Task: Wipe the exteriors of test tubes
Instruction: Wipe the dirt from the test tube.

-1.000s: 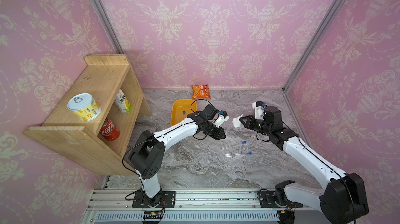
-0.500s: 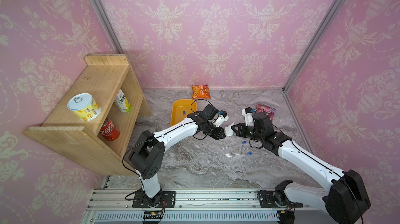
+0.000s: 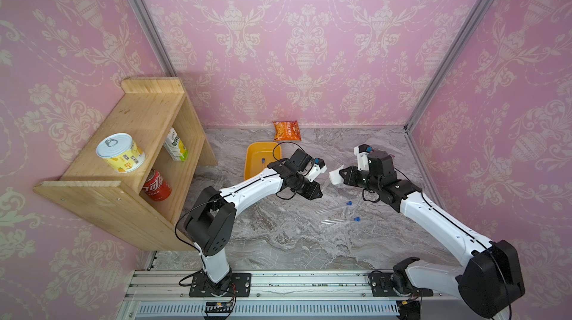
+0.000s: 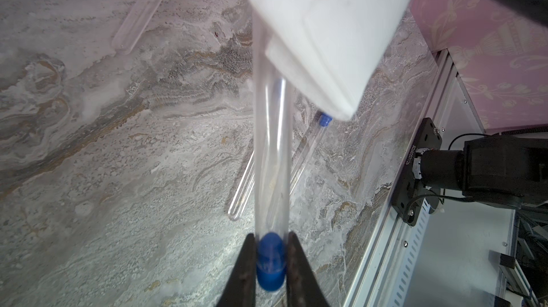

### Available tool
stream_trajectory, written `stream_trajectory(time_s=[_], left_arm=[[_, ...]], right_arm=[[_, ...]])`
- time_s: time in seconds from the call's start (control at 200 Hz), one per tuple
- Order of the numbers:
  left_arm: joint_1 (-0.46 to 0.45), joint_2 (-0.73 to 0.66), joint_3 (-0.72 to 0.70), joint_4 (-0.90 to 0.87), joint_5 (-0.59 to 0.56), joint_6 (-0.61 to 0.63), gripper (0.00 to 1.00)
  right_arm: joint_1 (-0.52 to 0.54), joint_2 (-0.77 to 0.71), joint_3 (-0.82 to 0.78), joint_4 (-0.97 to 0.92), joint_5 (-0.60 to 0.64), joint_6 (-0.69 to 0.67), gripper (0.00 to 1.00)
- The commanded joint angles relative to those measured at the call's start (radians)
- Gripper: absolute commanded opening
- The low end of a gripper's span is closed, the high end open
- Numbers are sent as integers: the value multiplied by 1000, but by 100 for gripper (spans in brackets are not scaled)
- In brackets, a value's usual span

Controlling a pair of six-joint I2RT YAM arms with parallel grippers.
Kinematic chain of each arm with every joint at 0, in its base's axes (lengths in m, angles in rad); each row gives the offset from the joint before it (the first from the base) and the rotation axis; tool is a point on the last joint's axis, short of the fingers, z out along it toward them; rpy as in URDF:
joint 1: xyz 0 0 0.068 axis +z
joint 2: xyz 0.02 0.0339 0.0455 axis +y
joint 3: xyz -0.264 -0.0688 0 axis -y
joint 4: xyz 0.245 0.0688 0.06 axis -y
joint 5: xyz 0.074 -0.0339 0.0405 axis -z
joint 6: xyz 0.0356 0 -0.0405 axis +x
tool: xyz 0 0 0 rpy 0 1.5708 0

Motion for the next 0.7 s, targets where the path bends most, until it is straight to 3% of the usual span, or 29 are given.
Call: stream_trajectory(time_s=[0.0,0.27,0.565,0.695], left_arm=[[-9,-3,7,-13,12,-7,17],[-9,-9,8,-7,28,-12,17],[-9,-37,-15,67,107,-62,18],[-9,-39,-23,83,118,-68,18]], right_arm=[[-43,29,38,1,-31,-48,0],[-146,70,26,69,-83,-15,0],[-298,143,-96,437,-428,245,0],[-296,138,-125,491,-469,269,0]])
